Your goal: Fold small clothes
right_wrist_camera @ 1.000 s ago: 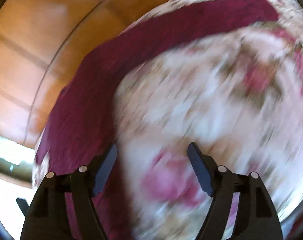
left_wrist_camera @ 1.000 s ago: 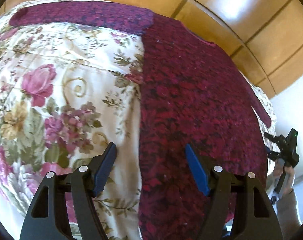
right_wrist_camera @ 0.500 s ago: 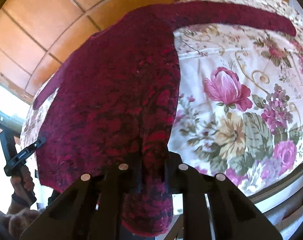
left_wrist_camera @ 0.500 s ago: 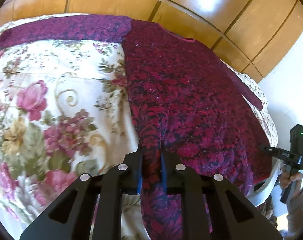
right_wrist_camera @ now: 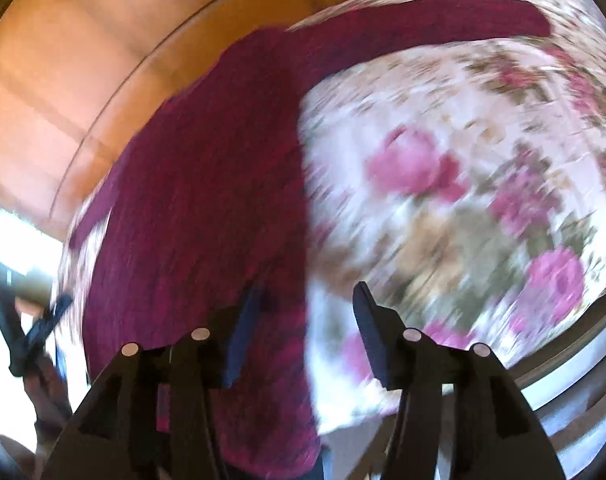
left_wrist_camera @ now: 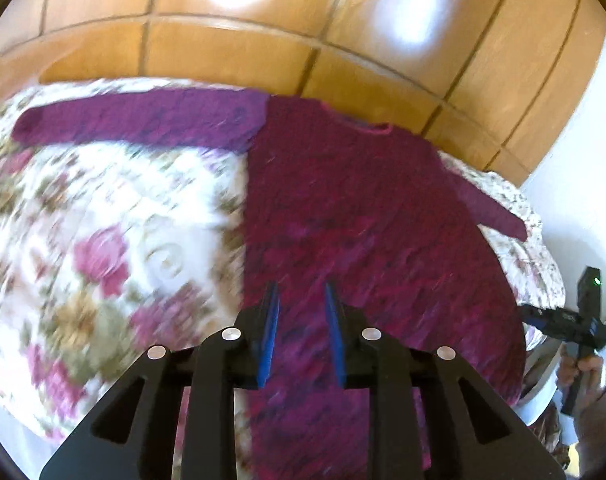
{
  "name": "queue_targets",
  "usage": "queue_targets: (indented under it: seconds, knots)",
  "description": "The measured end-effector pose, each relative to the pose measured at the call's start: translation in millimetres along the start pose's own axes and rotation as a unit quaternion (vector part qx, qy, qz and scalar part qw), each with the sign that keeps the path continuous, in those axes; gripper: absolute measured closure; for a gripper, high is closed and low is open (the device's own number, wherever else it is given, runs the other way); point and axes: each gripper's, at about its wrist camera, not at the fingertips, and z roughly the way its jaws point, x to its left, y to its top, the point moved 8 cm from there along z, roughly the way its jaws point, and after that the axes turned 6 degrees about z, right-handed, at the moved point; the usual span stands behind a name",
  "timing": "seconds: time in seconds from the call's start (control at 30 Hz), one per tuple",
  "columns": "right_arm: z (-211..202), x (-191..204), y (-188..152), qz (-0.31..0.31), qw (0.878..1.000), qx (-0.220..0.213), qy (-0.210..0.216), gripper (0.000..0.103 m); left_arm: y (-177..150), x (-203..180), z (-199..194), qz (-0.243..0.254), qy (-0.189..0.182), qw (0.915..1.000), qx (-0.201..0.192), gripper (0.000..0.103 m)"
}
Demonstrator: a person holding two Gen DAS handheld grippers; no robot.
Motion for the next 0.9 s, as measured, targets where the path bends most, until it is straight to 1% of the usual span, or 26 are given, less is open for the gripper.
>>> queue_targets:
  seconds: [0.07, 0.1, 0.13, 0.17, 0.2, 0.23, 0.27, 0.33, 0.4, 0.47, 0.53, 0.6, 0.67, 0.7, 0.73, 0.8, 0.83, 0.9]
  knots:
    - [6, -19, 31, 0.044, 0.999, -0.023, -0.007, 0.051, 10, -13, 15, 0.015, -0.001, 0.9999, 0.005, 0.082]
    - [10, -29, 46, 0.066, 0.997, -0.034, -0.007, 0.051, 12, -23, 26, 0.031, -0.003, 0.9995, 0.011, 0.074]
    - [12, -36, 58, 0.082, 0.996, -0.041, -0.006, 0.051, 14, -32, 36, 0.044, -0.004, 0.9989, 0.016, 0.052]
    - [16, -45, 73, 0.102, 0.994, -0.049, -0.006, 0.052, 17, -39, 44, 0.052, 0.002, 0.9985, 0.014, 0.044]
    - [17, -51, 83, 0.114, 0.992, -0.056, -0.005, 0.052, 17, -44, 49, 0.056, 0.006, 0.9983, 0.01, 0.041]
    - [19, -59, 100, 0.129, 0.989, -0.069, -0.003, 0.053, 18, -51, 56, 0.063, 0.004, 0.9979, 0.014, 0.041]
    - [20, -65, 112, 0.138, 0.987, -0.078, -0.003, 0.053, 20, -59, 66, 0.07, -0.004, 0.9972, 0.027, 0.041]
    - [24, -80, 140, 0.158, 0.983, -0.095, -0.006, 0.053, 22, -63, 79, 0.072, -0.005, 0.9969, 0.032, 0.041]
    - [26, -98, 168, 0.183, 0.977, -0.108, -0.01, 0.053, 26, -64, 94, 0.069, 0.001, 0.9969, 0.039, 0.041]
    - [28, -110, 182, 0.206, 0.971, -0.12, -0.014, 0.057, 27, -59, 108, 0.06, 0.014, 0.9971, 0.045, 0.041]
    - [31, -128, 204, 0.231, 0.964, -0.133, -0.009, 0.06, 26, -54, 119, 0.048, 0.021, 0.9973, 0.051, 0.041]
    - [30, -146, 222, 0.25, 0.957, -0.146, -0.007, 0.06, 25, -48, 128, 0.037, 0.022, 0.9977, 0.053, 0.037]
    - [34, -165, 241, 0.273, 0.949, -0.157, -0.009, 0.064, 26, -49, 133, 0.036, 0.021, 0.9979, 0.051, 0.031]
    - [36, -170, 249, 0.281, 0.946, -0.161, -0.007, 0.064, 26, -53, 136, 0.044, 0.021, 0.9975, 0.051, 0.025]
    - [37, -177, 259, 0.289, 0.943, -0.168, -0.006, 0.065, 25, -57, 138, 0.058, 0.026, 0.9967, 0.051, 0.021]
    - [34, -194, 269, 0.298, 0.938, -0.176, -0.013, 0.064, 23, -61, 140, 0.077, 0.038, 0.995, 0.052, 0.02]
    - [37, -194, 275, 0.304, 0.936, -0.18, -0.015, 0.064, 22, -62, 140, 0.081, 0.041, 0.9945, 0.053, 0.02]
    - [40, -198, 288, 0.307, 0.934, -0.183, -0.021, 0.063, 23, -60, 141, 0.076, 0.036, 0.9949, 0.055, 0.02]
